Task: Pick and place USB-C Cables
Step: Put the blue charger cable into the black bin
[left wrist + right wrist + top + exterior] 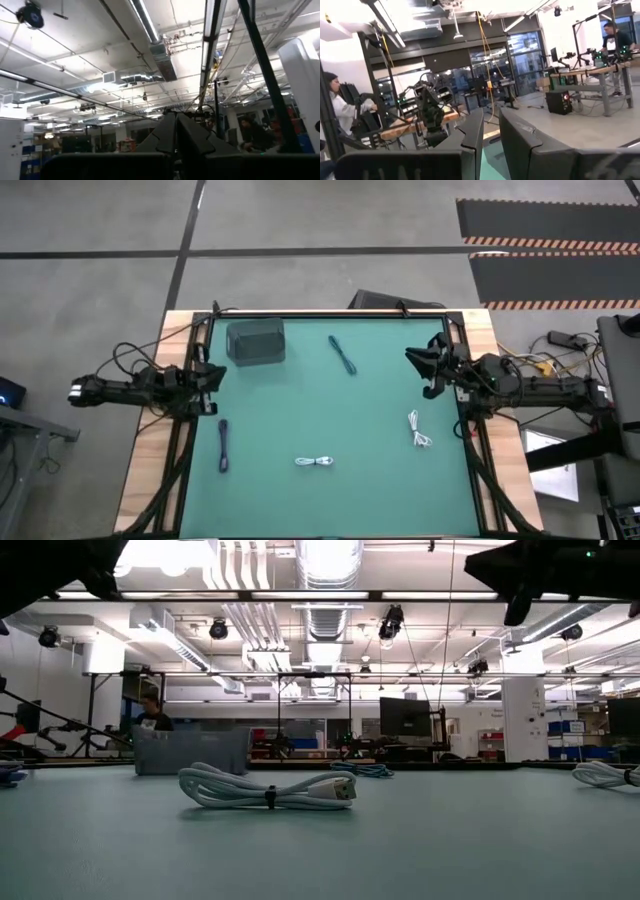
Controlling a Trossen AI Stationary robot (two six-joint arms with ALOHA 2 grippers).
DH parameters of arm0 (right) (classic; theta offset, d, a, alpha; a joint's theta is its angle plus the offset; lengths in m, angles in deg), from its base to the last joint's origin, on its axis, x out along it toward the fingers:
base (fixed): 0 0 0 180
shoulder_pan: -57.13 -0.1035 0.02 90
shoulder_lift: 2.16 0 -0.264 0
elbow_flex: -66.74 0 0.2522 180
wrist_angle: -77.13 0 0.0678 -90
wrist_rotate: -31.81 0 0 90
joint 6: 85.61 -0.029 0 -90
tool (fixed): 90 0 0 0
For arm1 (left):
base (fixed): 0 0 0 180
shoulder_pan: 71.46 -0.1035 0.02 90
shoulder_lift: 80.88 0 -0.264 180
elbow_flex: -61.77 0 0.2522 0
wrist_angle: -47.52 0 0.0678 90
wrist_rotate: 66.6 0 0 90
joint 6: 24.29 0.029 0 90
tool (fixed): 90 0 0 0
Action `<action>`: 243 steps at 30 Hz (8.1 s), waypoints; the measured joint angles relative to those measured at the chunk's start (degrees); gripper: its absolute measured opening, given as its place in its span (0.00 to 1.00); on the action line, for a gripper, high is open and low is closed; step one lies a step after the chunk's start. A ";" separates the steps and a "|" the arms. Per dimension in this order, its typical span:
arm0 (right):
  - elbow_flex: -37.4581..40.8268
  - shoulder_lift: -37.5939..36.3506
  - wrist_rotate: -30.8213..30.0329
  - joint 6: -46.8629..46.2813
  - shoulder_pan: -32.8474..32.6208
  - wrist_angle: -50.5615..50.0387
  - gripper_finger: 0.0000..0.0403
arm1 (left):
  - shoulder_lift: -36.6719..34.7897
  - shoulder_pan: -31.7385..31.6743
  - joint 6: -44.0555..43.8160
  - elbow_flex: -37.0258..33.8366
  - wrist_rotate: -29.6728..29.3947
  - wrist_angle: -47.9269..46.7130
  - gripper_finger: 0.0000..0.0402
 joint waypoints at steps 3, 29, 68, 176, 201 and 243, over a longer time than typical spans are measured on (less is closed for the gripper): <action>-2.14 3.13 0.00 0.20 0.00 -0.21 0.13 | -0.11 0.00 -0.08 0.01 -0.30 0.49 0.00; -30.94 34.67 -1.47 -7.20 2.47 -27.16 0.13 | -0.76 0.00 -0.65 -0.07 -0.63 0.48 0.00; -65.54 70.76 -2.98 -11.62 10.14 -66.22 0.13 | -0.70 0.00 -0.63 -0.03 -0.71 0.51 0.00; -49.03 78.42 -11.34 -9.44 10.97 -32.63 0.06 | -0.72 0.00 -0.60 -0.01 -0.73 1.74 0.00; -50.04 77.35 -5.11 -3.99 9.46 -15.03 0.06 | -0.72 0.01 -0.64 -0.01 -0.73 1.73 0.00; -72.56 77.05 5.32 7.32 8.87 -11.35 0.06 | -0.72 0.02 -0.47 0.01 -0.74 6.12 0.00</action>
